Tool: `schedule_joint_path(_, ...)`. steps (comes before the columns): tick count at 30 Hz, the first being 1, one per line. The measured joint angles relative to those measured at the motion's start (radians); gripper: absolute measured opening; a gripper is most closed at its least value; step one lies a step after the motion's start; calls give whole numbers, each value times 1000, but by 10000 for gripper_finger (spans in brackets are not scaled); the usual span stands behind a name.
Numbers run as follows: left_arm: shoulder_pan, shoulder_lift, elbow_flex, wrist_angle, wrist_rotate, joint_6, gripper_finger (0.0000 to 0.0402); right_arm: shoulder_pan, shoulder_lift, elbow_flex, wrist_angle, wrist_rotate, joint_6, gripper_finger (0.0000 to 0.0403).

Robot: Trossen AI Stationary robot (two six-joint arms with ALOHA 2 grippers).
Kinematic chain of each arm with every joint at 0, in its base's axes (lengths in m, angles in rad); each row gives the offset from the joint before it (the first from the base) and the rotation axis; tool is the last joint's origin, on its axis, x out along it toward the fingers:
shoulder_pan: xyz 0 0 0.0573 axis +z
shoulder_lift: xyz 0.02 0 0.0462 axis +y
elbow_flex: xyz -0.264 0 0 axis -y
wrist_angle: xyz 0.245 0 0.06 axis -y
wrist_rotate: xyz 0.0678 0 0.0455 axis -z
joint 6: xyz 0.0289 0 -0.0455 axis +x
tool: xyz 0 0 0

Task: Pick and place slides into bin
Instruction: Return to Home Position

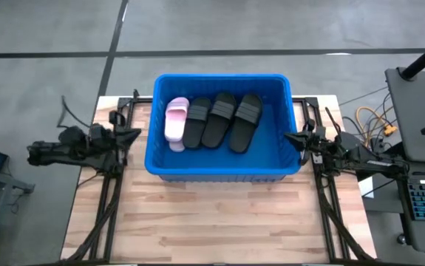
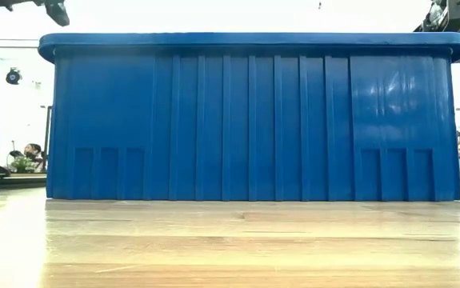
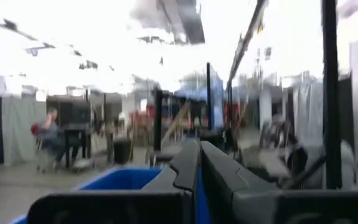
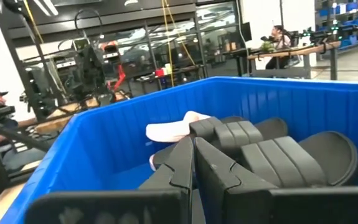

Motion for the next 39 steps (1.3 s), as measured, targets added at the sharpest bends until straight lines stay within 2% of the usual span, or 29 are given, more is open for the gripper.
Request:
schedule_joint_path(7, 0, -229, -185, 2, -1, -9, 0, 0, -2, 4, -38, 17, 19, 8)
schedule_joint_path(14, 0, -209, -270, 41, -1, -41, 0, 0, -4, 6, -51, 34, 32, 8)
schedule_joint_path(19, 0, -224, -320, 64, 3, -161, 0, 0, -4, 5, -55, 26, 15, 8)
schedule_joint_path(22, 0, -220, -349, 56, 4, -191, 0, -1, -4, 5, -49, -23, -2, 8)
schedule_joint_path(29, 0, -224, -370, 71, -21, -160, 0, 0, -3, 2, -14, -245, 9, 8)
schedule_joint_path(34, 0, -223, -379, 69, -6, -168, 0, 0, -4, -9, -3, -315, -2, 8)
schedule_joint_path(39, 0, -221, -379, 66, 26, -139, 0, -1, -5, -17, 6, -329, 9, 8)
